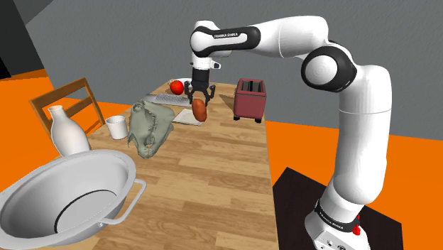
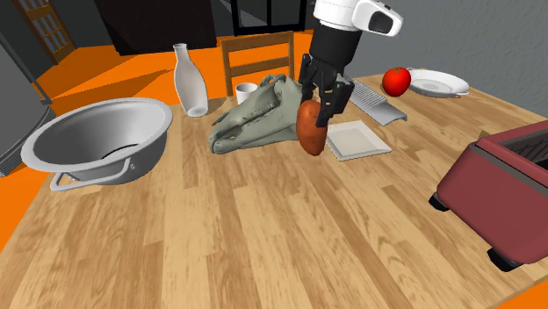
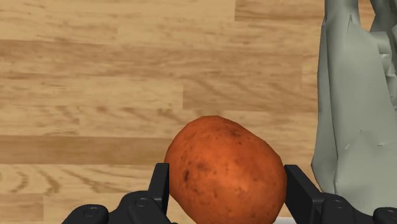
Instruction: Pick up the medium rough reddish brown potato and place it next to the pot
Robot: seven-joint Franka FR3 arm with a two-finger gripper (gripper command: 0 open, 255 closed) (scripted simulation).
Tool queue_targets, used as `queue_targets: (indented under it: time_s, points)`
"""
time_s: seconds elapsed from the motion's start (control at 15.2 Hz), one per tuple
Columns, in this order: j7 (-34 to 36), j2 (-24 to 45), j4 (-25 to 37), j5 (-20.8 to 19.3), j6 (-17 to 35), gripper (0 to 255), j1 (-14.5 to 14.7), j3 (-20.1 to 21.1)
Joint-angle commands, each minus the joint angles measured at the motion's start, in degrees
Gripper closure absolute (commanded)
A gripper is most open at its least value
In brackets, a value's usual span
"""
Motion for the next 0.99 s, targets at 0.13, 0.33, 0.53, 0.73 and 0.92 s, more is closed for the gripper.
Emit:
queue_targets:
  time_s: [0.13, 0.33, 0.53, 0.73, 0.92]
  points:
    - [0.37, 0.15, 3.21, -0.07, -3.06, 255, 0.02, 0.02]
    - [0.57, 0.40, 5.14, -0.12, -4.72, 255, 0.04, 0.03]
    - [2.75, -5.36, -3.16, 0.29, -1.85, 255, 1.48, 0.97]
    - [5.13, -10.39, -10.05, 0.76, 0.37, 255, 2.94, 2.10]
    - [7.69, -14.87, -15.89, 1.32, 2.14, 255, 4.44, 3.38]
